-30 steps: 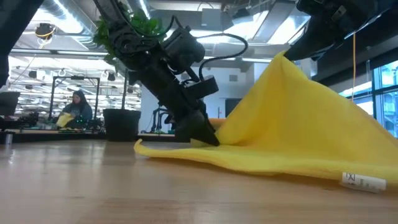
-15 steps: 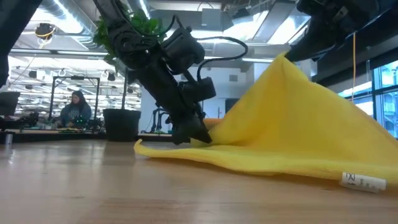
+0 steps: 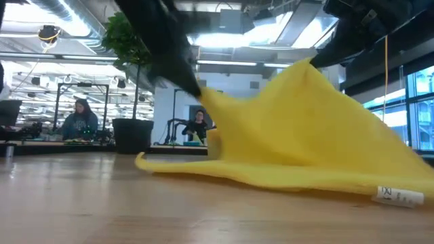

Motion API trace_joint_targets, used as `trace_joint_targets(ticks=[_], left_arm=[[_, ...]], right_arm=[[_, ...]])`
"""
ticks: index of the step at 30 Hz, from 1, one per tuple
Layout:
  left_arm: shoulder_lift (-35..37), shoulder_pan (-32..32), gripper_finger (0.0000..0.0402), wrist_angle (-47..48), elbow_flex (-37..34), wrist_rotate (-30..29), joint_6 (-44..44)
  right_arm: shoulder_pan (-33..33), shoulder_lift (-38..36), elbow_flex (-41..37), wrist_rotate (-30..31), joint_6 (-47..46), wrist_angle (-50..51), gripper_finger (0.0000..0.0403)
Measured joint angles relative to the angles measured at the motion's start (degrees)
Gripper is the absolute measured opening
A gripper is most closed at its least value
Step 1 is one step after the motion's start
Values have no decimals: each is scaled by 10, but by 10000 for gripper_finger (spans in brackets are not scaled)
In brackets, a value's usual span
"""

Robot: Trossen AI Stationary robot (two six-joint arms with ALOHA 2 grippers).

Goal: Fold microfiber towels
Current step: Fold the yellow microfiber towel

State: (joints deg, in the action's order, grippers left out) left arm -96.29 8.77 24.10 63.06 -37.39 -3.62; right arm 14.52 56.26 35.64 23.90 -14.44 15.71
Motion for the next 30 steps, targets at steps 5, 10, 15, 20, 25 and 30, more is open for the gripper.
trace_joint_targets(ticks=[5, 10, 15, 20, 25, 30], left_arm=[[53, 86, 0, 87, 43, -31, 78], [63, 168, 0, 179, 105, -39, 130], [63, 243, 0, 254, 172, -39, 175], [63, 311, 0, 276, 245, -39, 181], [63, 359, 0, 277, 308, -55, 181], [62, 390, 0, 276, 353, -56, 181]], right_arm=[[20, 4, 0, -23, 13, -51, 1], [65, 7, 9, -61, 27, -119, 1], [128, 7, 49, -59, 29, -124, 1], [189, 7, 90, -56, 43, -140, 1], [235, 26, 134, -56, 55, -156, 1], [259, 73, 191, -56, 58, -152, 1]])
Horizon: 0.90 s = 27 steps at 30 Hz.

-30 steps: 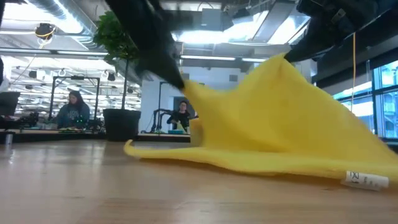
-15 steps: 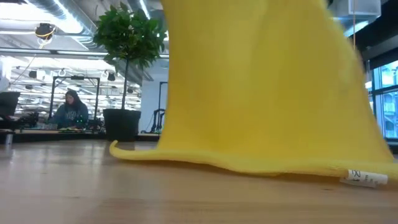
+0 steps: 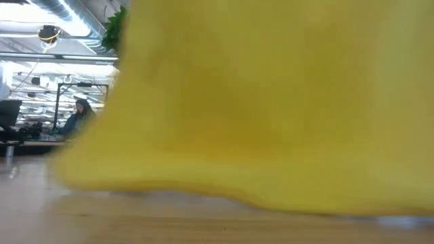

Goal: Fold microfiber towels
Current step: Fold the yellow microfiber towel

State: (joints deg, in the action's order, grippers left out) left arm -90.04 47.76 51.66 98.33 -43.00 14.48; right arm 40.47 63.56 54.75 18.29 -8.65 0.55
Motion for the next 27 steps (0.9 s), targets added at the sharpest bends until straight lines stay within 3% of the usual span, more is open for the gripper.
trace_joint_targets(ticks=[6, 12, 17, 22, 27], left_arm=[[0, 15, 0, -4, 46, 0, -18], [0, 12, 0, 24, 70, -6, -25], [0, -8, 0, 159, 69, -9, 97], [0, -58, 0, 292, 11, 26, 251], [-1, -118, 0, 280, -69, 94, 255]], right_arm=[[6, 45, 85, -36, 20, 31, 1], [-11, 40, 119, 0, 16, 107, 1], [-55, 38, 103, 3, -42, 173, 1], [-105, 39, 56, 15, -104, 239, 2], [-154, 39, 0, -24, -134, 259, 5]])
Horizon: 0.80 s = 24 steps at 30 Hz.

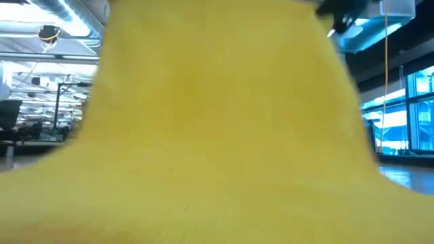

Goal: Fold microfiber towels
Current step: Fold the yellow microfiber towel

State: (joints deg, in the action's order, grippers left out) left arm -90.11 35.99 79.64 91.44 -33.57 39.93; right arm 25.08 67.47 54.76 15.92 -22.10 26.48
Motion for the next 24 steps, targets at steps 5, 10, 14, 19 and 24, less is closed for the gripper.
trace_joint_targets(ticks=[5, 10, 14, 19, 24], left_arm=[[0, -75, 0, -52, -86, 43, -56], [0, -141, 0, -114, -147, 47, -138], [0, -190, 0, -134, -172, 27, -179], [0, -240, 0, -140, -190, -14, -192], [0, -262, 0, -184, -208, 6, -235]], right_arm=[[-55, 3, -48, -45, -1, 0, 6], [-101, 3, -78, -35, 31, 4, 6], [-135, 3, -82, 17, 68, 13, 6], [-168, 3, -82, 53, 88, 24, 6], [-184, 27, -82, 39, 80, 47, 4]])
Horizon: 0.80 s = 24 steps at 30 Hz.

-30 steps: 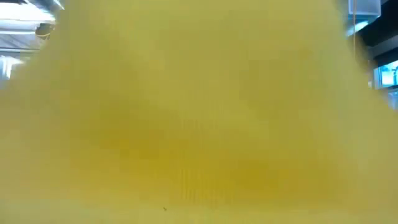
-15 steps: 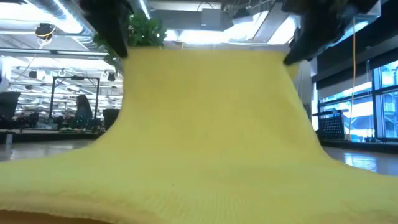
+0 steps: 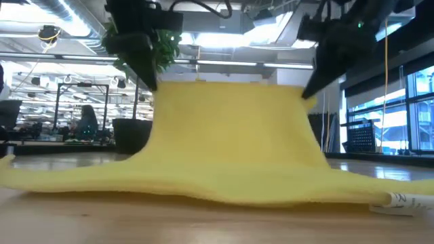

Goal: Fold microfiber towels
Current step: Fold the yellow microfiber towel

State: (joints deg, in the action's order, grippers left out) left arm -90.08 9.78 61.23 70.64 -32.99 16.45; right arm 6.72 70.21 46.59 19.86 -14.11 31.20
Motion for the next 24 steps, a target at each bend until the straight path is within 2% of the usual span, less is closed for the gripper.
trace_joint_targets(ticks=[5, 10, 17, 24], left_arm=[[0, -8, 0, -51, -27, 33, -35], [0, 2, 0, -55, -40, 41, -31], [0, 71, 0, -49, -40, 42, -19], [0, 162, 0, -79, -40, 46, 20]], right_arm=[[-5, 51, 0, -22, -7, 15, 4], [-3, 72, 7, -51, -24, 11, 4], [52, 73, 23, -93, -67, 10, 4], [128, 73, 24, -100, -139, -3, 4]])
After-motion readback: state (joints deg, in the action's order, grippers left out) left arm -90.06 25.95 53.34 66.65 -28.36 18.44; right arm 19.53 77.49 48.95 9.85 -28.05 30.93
